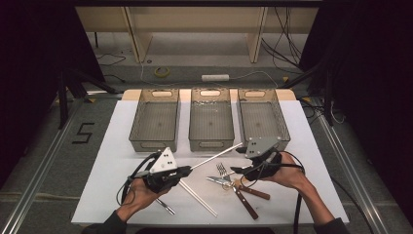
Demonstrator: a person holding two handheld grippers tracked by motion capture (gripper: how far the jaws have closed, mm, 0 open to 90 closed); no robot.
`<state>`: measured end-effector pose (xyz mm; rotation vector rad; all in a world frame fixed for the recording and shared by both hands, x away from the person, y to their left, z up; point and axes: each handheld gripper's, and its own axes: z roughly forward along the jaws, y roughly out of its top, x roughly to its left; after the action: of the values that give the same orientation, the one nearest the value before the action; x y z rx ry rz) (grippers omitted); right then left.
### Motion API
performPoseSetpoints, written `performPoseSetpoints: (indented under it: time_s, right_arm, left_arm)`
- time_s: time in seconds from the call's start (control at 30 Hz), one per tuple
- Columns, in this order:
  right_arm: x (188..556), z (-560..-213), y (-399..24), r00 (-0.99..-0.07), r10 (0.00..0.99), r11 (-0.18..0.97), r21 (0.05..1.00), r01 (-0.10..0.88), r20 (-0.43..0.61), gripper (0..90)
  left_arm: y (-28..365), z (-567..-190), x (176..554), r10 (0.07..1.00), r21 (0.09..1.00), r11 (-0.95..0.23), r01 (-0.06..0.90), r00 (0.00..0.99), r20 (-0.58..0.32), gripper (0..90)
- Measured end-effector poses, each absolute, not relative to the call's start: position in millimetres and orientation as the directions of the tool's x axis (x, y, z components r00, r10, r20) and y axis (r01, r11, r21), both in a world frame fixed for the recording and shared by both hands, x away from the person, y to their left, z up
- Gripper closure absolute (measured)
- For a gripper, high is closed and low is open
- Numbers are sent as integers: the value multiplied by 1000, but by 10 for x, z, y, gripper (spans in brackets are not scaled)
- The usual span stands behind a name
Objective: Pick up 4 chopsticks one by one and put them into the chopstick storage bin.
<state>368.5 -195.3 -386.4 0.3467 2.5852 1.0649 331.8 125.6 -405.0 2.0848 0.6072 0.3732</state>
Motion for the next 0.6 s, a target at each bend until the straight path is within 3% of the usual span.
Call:
performPoseSetpoints:
  time_s: [0.3,0.6]
  right_arm:
    - [3624,-4049,-2204,-840,527,550,804,225,-126,332]
    - [3526,-4176,-2321,-817,573,484,830,277,-61,327]
  left_arm:
    - [1459,-3959,3427,648,866,-386,318,761,9,864]
    - [1652,-3873,3604,710,885,-306,350,704,-33,864]
